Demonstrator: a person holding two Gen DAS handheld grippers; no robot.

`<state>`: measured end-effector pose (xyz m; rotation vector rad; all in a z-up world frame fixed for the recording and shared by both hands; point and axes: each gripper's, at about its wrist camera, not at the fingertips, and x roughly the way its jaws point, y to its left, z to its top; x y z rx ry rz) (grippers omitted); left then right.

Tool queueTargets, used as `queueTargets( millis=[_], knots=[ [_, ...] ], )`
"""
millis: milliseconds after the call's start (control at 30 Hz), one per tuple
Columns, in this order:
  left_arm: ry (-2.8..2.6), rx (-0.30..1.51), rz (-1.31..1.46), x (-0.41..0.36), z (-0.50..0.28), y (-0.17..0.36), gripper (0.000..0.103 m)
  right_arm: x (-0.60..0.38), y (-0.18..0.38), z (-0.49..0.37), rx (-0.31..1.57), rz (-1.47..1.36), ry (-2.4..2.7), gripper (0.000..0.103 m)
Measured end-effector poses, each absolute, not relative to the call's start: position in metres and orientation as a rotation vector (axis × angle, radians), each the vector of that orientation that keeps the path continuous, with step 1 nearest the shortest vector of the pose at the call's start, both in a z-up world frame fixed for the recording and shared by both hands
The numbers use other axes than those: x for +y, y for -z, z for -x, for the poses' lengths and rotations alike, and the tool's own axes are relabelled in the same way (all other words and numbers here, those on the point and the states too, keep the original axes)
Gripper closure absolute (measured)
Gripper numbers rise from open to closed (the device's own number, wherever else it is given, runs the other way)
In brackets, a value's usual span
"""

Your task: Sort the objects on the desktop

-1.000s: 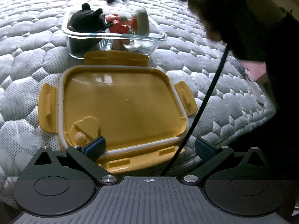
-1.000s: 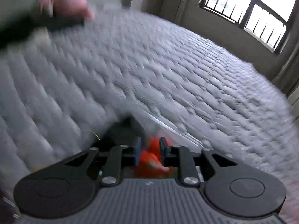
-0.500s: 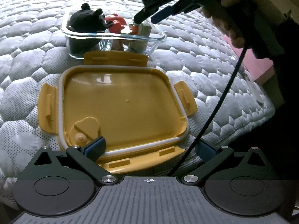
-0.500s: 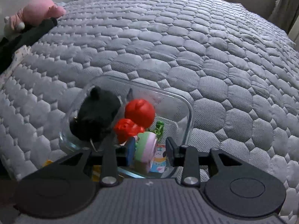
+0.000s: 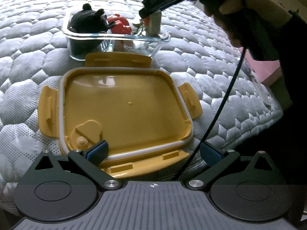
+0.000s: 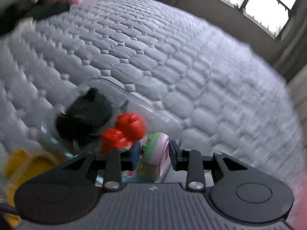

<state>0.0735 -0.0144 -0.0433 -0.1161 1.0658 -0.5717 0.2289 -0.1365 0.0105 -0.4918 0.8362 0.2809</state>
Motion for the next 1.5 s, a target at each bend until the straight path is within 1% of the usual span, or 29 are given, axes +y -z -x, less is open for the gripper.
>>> queueTargets(
  millis=[167,300,367,400,433,467,500,567,633,667,733,833,933,967,1000,1067,1267,1333,1433,1500],
  knots=[
    [0.571,1.066,0.117,-0.013,-0.072,0.043,0.0,-0.114,0.013,-0.221,0.749,0.686,-0.317,0.073],
    [0.568,1.07,0.126,-0.011,-0.075,0.043,0.0,-0.114,0.013,-0.214,0.802,0.702,-0.361,0.073],
    [0.569,1.07,0.125,-0.013,-0.075,0.043,0.0,-0.121,0.008,-0.211,0.847,0.66,-0.364,0.062],
    [0.571,1.07,0.124,-0.013,-0.076,0.043,0.0,-0.124,0.004,-0.209,0.858,0.637,-0.359,0.05],
    [0.574,1.07,0.122,-0.014,-0.076,0.043,0.0,-0.128,-0.001,-0.207,0.847,0.615,-0.351,0.047],
    [0.575,1.07,0.117,-0.015,-0.075,0.043,0.0,-0.132,-0.006,-0.206,0.83,0.597,-0.346,0.047],
    [0.575,1.07,0.112,-0.016,-0.075,0.043,0.0,-0.137,-0.012,-0.206,0.813,0.575,-0.335,0.047],
    [0.574,1.07,0.106,-0.017,-0.075,0.043,0.0,-0.145,-0.023,-0.209,0.795,0.516,-0.306,0.051],
    [0.572,1.071,0.108,-0.017,-0.074,0.043,0.0,-0.153,-0.028,-0.217,0.82,0.435,-0.296,0.061],
    [0.572,1.07,0.11,-0.017,-0.074,0.043,0.0,-0.154,-0.026,-0.221,0.844,0.401,-0.298,0.062],
    [0.572,1.07,0.113,-0.016,-0.074,0.043,0.0,-0.157,-0.021,-0.228,0.892,0.346,-0.304,0.069],
    [0.573,1.069,0.109,-0.015,-0.073,0.043,0.0,-0.161,-0.013,-0.235,0.946,0.257,-0.326,0.069],
    [0.573,1.069,0.107,-0.016,-0.074,0.043,0.0,-0.159,-0.004,-0.235,0.994,0.249,-0.351,0.069],
    [0.573,1.069,0.107,-0.016,-0.074,0.043,0.0,-0.157,0.0,-0.233,1.001,0.26,-0.353,0.069],
    [0.573,1.069,0.106,-0.016,-0.074,0.044,0.0,-0.155,0.004,-0.231,0.999,0.279,-0.35,0.072],
    [0.573,1.068,0.106,-0.016,-0.074,0.044,0.0,-0.148,0.008,-0.225,0.949,0.341,-0.336,0.073],
    [0.572,1.068,0.101,-0.016,-0.073,0.044,0.0,-0.112,0.013,-0.196,0.647,0.685,-0.292,0.074],
    [0.572,1.068,0.099,-0.017,-0.073,0.044,0.0,-0.103,0.021,-0.191,0.578,0.799,-0.3,0.074],
    [0.574,1.067,0.1,-0.016,-0.073,0.044,0.0,-0.101,0.029,-0.191,0.576,0.859,-0.318,0.073],
    [0.575,1.067,0.101,-0.015,-0.073,0.044,0.0,-0.106,0.027,-0.193,0.639,0.827,-0.335,0.072]
  ],
)
